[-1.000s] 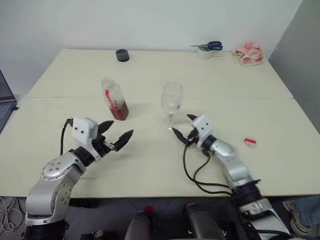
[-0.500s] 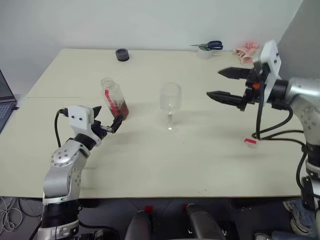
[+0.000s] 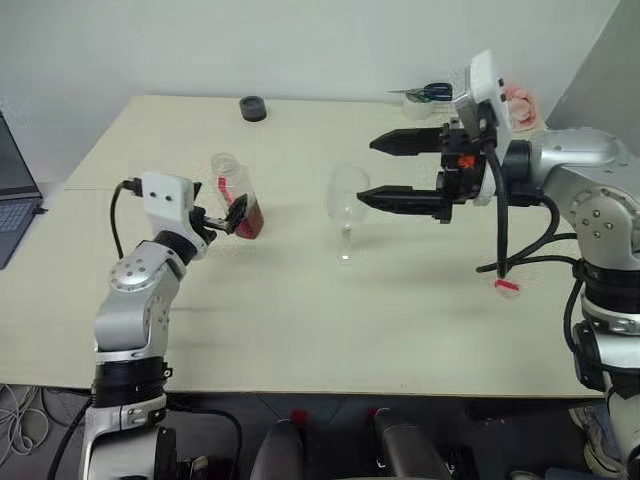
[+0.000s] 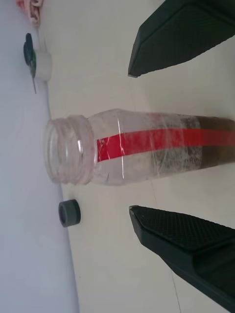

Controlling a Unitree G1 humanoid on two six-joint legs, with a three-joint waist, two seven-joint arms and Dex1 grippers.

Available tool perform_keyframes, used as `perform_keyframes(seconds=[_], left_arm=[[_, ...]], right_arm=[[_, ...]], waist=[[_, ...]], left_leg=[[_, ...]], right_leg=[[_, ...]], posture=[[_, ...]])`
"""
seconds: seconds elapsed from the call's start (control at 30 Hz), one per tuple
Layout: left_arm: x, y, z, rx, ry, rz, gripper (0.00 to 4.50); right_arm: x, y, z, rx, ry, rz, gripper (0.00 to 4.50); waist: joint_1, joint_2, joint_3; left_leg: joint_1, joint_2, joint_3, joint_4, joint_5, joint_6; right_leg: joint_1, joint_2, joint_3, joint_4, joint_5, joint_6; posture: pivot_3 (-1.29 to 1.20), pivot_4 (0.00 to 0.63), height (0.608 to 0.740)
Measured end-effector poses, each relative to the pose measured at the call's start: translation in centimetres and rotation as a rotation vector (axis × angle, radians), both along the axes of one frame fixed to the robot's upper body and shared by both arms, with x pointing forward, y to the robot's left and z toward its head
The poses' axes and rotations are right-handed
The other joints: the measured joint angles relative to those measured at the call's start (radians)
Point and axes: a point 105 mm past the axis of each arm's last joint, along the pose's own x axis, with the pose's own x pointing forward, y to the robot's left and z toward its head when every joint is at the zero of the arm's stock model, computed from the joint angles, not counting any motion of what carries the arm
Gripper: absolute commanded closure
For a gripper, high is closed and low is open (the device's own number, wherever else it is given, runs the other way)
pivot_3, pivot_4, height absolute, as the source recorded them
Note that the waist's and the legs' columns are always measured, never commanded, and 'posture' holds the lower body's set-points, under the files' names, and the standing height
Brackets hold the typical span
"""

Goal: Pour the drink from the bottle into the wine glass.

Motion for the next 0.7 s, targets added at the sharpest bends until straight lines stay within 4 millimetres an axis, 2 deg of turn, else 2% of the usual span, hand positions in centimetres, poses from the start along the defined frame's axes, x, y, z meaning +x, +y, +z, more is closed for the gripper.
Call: perform_keyframes(seconds=[0.2,0.53,0.63,0.7], left_arm=[[1.5,-0.1,-0.6,0.018,0.018,-0.007,0.00],[3.8,-1.4,0.3,0.020,-0.036,-0.058,0.00],[4.4,-1.4,0.3,0.019,-0.045,-0.059,0.61],[4.5,-1.4,0.4,0.021,-0.054,-0.060,1.20]], right_arm=[[0.1,0.0,0.0,0.001,-0.003,-0.013,0.05],[0.4,-0.2,-0.9,-0.015,0.011,-0.046,0.05],[0.5,-0.2,-1.1,-0.029,-0.006,-0.068,0.00],[0.8,-0.3,-1.5,-0.038,-0.001,-0.088,0.00]], waist=[[0.001,0.000,0.000],[0.000,0.000,0.000],[0.000,0.000,0.000],[0.000,0.000,0.000]], left_leg=[[0.000,0.000,0.000,0.000,0.000,0.000],[0.000,0.000,0.000,0.000,0.000,0.000],[0.000,0.000,-0.001,0.000,0.000,0.000],[0.000,0.000,-0.001,0.000,0.000,0.000]], right_leg=[[0.000,0.000,0.000,0.000,0.000,0.000],[0.000,0.000,0.000,0.000,0.003,-0.004],[0.000,0.000,-0.001,0.001,0.003,-0.004],[0.000,0.000,-0.001,0.001,0.003,-0.004]], posture=[[0.00,0.150,0.740],[0.00,0.150,0.740],[0.00,0.150,0.740],[0.00,0.150,0.740]])
